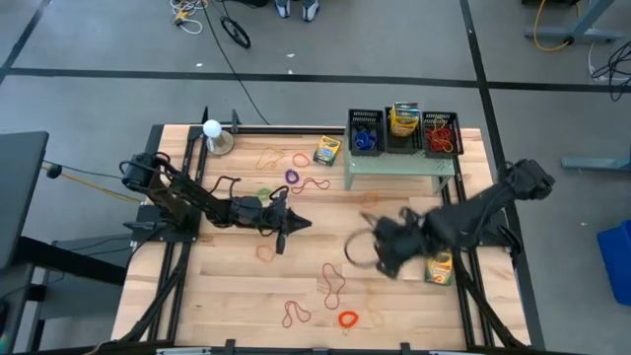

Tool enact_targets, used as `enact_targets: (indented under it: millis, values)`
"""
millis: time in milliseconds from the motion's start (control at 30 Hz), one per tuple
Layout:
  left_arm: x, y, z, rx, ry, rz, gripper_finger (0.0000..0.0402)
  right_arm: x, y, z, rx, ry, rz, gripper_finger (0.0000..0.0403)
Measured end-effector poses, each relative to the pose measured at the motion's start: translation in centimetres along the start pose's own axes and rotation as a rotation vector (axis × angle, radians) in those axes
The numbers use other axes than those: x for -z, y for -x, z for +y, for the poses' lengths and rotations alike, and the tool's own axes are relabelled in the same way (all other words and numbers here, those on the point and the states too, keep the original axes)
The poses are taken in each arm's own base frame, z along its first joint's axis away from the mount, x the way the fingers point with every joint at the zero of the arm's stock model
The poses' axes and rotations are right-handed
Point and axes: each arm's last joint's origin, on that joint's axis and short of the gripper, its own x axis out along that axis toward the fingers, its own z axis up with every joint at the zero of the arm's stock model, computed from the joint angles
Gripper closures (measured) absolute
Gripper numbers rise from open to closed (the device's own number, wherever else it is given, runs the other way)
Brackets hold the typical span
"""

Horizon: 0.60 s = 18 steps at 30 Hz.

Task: Pick & Place Office Desk Supplies
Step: Put the black spring keychain into the left black basket on the shelf

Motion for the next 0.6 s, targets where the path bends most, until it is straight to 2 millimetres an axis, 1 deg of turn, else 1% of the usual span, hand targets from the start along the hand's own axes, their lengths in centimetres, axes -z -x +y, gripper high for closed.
enact_targets:
  millis: [67, 167, 267, 333, 400, 433, 500, 600]
  values:
    - [-0.1, 0.7, 0.4, -0.006, 0.013, -0.058, 0.0391, -2.4, 1.5, -1.1, 0.029, 0.012, -0.077, 0.0388]
    - [0.4, 2.6, 1.3, -0.024, 0.055, -0.142, 0.0392, -5.6, 3.0, -3.2, 0.108, 0.035, -0.153, 0.0388]
    - [0.7, 4.6, 2.1, -0.034, 0.095, -0.212, 0.0393, -8.6, 4.1, -6.2, 0.196, 0.035, -0.219, 0.0388]
    - [1.0, 5.4, 2.5, -0.053, 0.108, -0.209, 0.0393, -10.3, 4.5, -8.7, 0.269, 0.012, -0.244, 0.0388]
    - [1.1, 5.9, 2.8, -0.08, 0.107, -0.207, 0.0393, -12.0, 4.6, -11.2, 0.323, -0.017, -0.263, 0.0388]
    - [1.0, 5.9, 2.8, -0.08, 0.102, -0.213, 0.0393, -12.5, 4.4, -12.5, 0.352, -0.025, -0.254, 0.0388]
    - [1.1, 5.9, 2.8, -0.079, 0.092, -0.204, 0.0393, -13.8, 3.8, -14.8, 0.395, -0.054, -0.261, 0.0389]
    - [1.1, 5.6, 2.7, -0.074, 0.09, -0.196, 0.0389, -15.2, 2.2, -18.1, 0.459, -0.072, -0.205, 0.0389]
